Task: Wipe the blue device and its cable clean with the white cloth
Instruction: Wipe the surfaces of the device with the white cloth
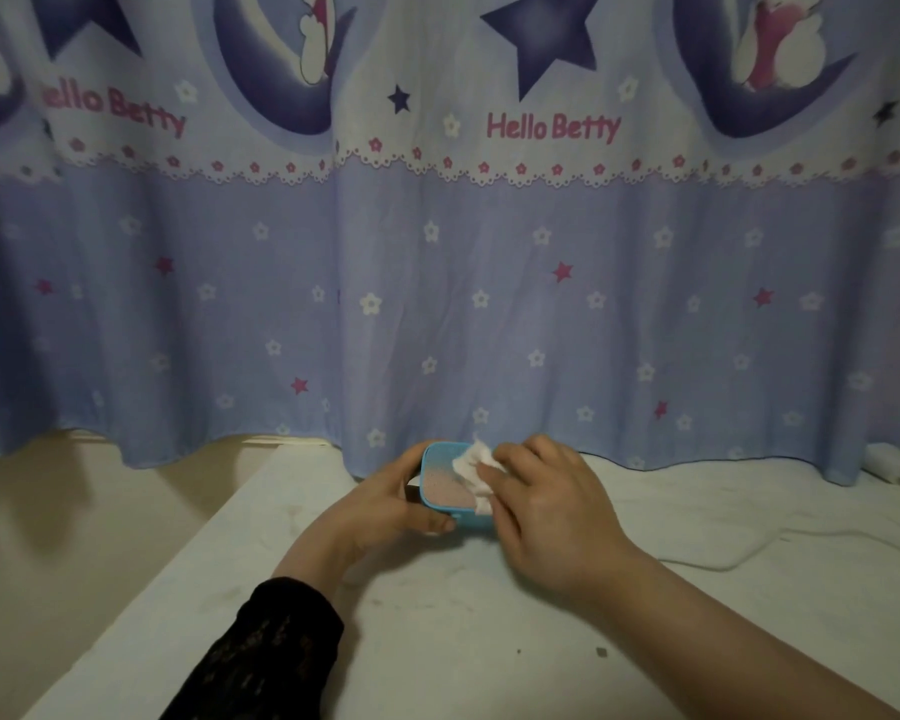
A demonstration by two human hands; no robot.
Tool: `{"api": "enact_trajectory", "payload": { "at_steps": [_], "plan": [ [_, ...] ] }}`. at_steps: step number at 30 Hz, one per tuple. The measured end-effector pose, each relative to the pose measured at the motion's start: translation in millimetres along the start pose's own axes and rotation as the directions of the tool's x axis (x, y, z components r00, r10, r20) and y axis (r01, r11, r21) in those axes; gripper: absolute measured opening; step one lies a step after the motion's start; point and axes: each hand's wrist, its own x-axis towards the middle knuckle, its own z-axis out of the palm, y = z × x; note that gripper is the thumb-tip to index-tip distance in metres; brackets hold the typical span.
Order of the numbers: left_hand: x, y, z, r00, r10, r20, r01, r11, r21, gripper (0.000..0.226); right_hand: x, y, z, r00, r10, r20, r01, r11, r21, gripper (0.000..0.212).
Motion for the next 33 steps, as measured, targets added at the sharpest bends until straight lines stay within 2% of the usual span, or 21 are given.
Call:
{"api": "enact_trajectory", "payload": {
  "at_steps": [2,4,10,15,20,22,26,33],
  "plan": [
    [0.1,-0.7,-1.4,1.000,-0.003,0.012,0.003,1.000,-0.006,0.067,-3.0,-0.8,0.2,0.996,-0.086,0.010,0.085,0.994,0.068,0.030],
    [-0.1,-0.1,-1.3,1.000,-0.004,0.010,0.004,1.000,0.001,0.068,-3.3,2.2,1.6,0.994,-0.101,0.032,0.098,0.992,0.084,0.031],
    [0.4,0.7,-0.4,1.000,0.002,-0.003,-0.001,1.000,0.030,0.067,0.1,3.3,-1.9,0.995,0.101,0.003,-0.101,0.995,-0.003,0.032],
    [-0.5,1.7,-0.3,1.000,-0.009,-0.015,0.009,1.000,0.011,0.068,-4.6,-0.3,-0.3,0.999,-0.032,0.030,0.030,0.998,0.059,0.029],
    [0.7,1.8,-0.3,1.000,-0.008,-0.012,0.009,0.999,0.048,0.068,1.2,8.9,-4.7,0.984,0.179,0.000,-0.179,0.982,-0.067,0.033],
    [1.0,1.0,-0.6,1.000,-0.010,-0.013,0.010,0.999,0.043,0.068,0.5,7.1,-5.1,0.983,0.183,-0.023,-0.185,0.980,-0.070,0.032],
    [0.4,0.8,-0.1,1.000,-0.009,-0.006,0.009,1.000,0.012,0.068,-2.8,0.2,-0.5,0.997,0.057,0.043,-0.057,0.998,-0.013,0.032],
    [2.6,-0.5,-1.4,1.000,-0.015,-0.012,0.016,0.998,0.064,0.071,3.8,4.1,-5.9,0.968,0.250,0.012,-0.244,0.952,-0.186,0.034]
  ]
}}
